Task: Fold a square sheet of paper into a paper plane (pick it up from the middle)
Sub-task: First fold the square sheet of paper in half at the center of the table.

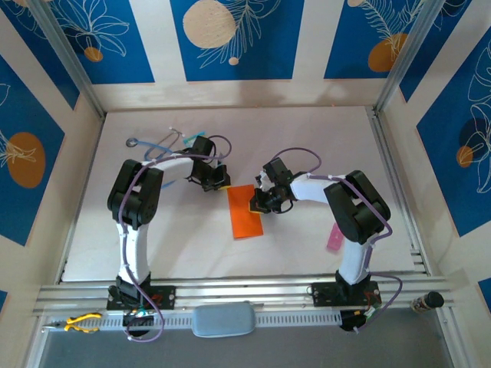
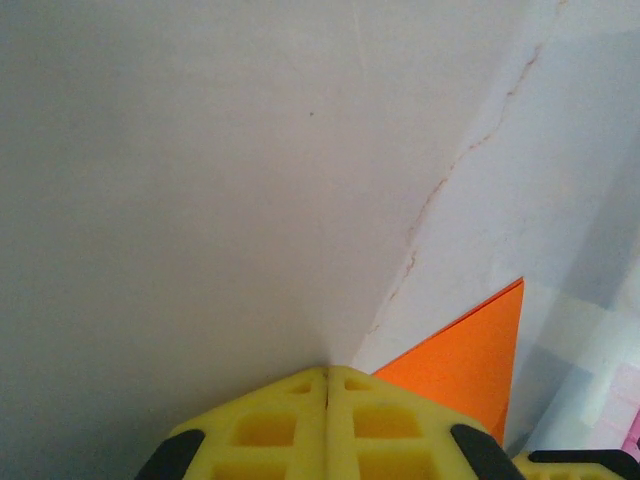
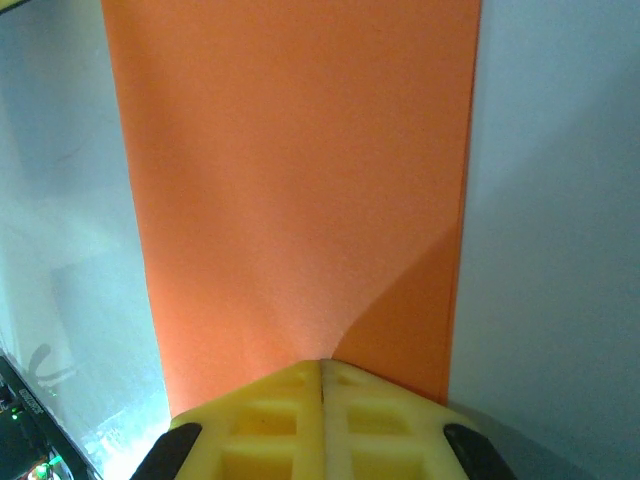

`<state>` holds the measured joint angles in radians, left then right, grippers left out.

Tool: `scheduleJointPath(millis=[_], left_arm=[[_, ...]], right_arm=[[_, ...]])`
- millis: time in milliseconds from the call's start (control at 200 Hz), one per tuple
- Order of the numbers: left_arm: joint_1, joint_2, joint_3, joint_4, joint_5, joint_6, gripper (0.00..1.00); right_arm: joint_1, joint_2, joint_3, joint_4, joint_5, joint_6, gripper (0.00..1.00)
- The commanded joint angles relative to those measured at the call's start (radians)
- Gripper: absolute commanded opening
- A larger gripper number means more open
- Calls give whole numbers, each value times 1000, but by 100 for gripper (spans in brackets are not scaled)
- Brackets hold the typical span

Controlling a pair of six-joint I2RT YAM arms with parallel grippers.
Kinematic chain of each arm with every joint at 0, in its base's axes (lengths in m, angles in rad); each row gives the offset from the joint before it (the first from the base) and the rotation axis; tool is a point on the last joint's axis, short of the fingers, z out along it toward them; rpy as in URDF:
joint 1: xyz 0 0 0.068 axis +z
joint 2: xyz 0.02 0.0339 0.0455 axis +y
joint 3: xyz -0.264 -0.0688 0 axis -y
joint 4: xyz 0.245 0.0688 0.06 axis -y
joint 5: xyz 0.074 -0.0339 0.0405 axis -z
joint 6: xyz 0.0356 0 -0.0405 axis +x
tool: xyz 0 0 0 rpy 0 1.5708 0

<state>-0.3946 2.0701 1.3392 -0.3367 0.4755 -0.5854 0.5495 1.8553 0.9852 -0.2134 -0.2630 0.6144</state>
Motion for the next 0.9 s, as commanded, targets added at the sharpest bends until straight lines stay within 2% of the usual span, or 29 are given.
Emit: scheduleJointPath(millis=[0, 335, 580, 710, 895], left_arm=[[36, 35, 33, 13, -90, -12, 7], [32, 43, 89, -13, -74, 0, 7], [4, -49, 95, -12, -1, 38, 10], [-21, -107, 54, -7, 42, 48, 11], [-59, -179, -54, 21, 88, 32, 11]], right_arm=[[4, 47, -56, -128, 79, 1, 0], [4, 51, -54, -128, 81, 4, 0], [4, 43, -30, -115, 55, 30, 0], [10, 8, -17, -54, -1, 66, 0], [17, -14, 17, -36, -12, 83, 2]])
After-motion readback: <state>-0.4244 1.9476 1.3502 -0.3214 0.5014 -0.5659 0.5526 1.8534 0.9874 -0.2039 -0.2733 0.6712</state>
